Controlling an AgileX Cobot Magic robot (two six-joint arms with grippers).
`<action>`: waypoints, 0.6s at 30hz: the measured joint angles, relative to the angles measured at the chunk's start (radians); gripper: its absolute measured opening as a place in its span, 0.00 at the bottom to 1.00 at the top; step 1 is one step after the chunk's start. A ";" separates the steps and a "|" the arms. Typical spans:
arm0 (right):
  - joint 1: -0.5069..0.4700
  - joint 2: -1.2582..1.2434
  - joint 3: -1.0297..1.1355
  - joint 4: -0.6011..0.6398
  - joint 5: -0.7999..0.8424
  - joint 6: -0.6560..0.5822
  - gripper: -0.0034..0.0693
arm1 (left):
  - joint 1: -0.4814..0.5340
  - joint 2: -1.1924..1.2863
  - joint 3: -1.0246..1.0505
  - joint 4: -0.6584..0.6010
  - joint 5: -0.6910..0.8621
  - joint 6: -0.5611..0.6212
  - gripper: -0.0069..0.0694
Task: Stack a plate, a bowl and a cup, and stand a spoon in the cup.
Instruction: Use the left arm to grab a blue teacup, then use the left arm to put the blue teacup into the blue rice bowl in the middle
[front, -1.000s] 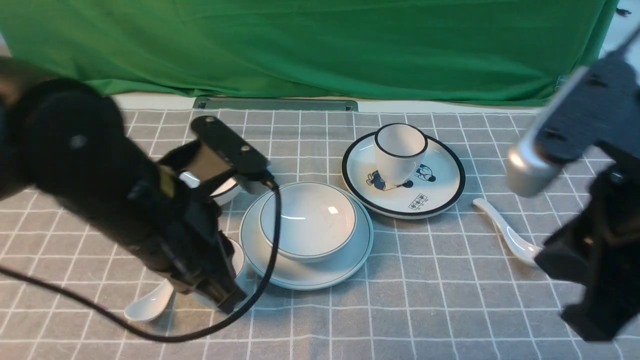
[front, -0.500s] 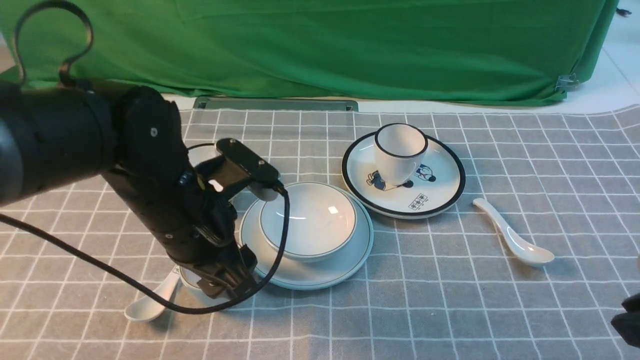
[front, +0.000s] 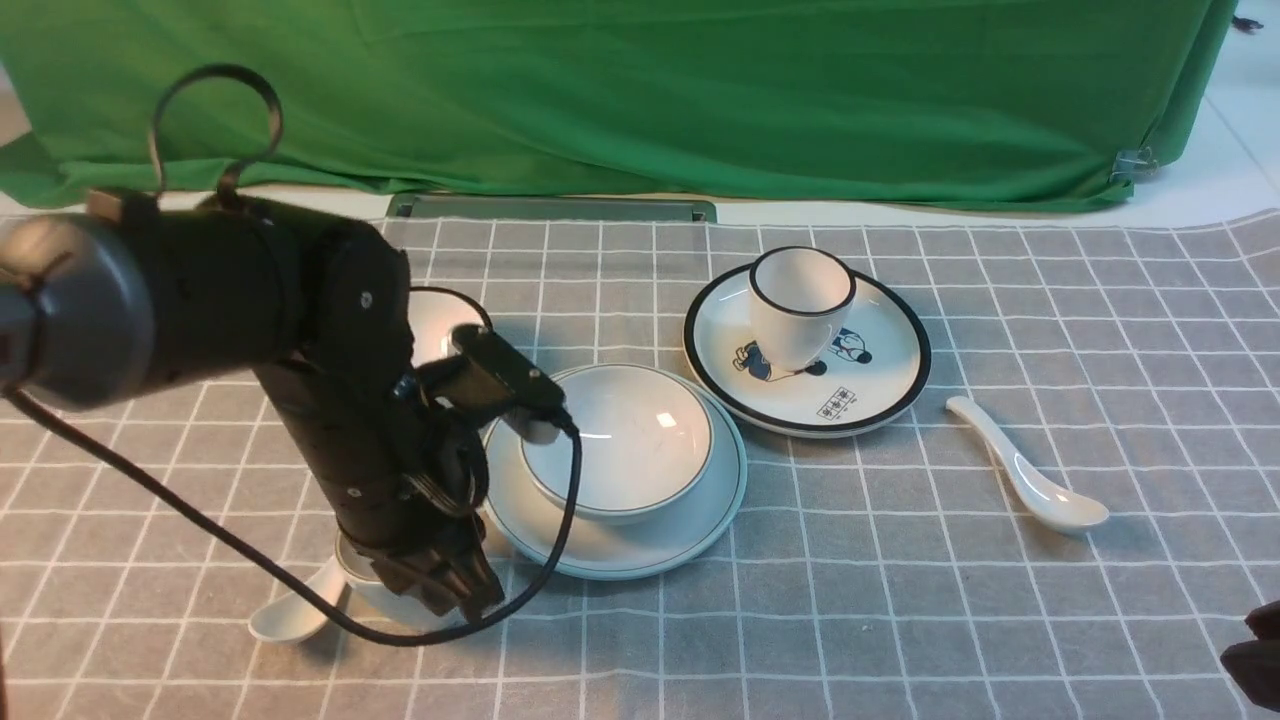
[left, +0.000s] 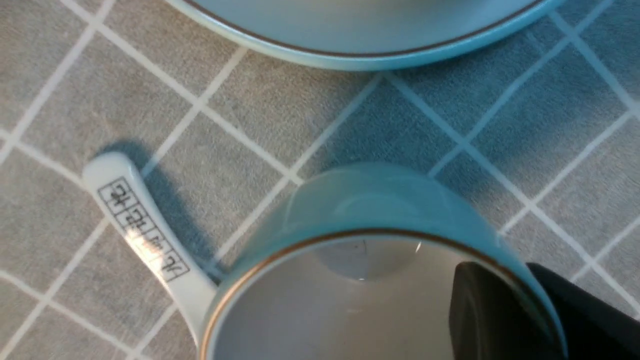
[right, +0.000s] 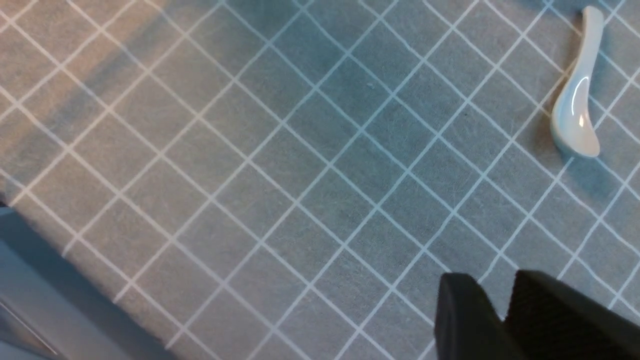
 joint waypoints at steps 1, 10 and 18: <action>0.000 0.000 0.000 0.000 0.000 0.002 0.29 | -0.008 -0.021 -0.026 0.008 0.022 -0.006 0.13; 0.000 0.000 0.000 0.000 -0.032 0.025 0.30 | -0.139 -0.002 -0.404 0.012 0.075 -0.017 0.13; 0.000 0.000 0.000 0.000 -0.033 0.026 0.31 | -0.172 0.263 -0.582 0.045 0.131 0.005 0.13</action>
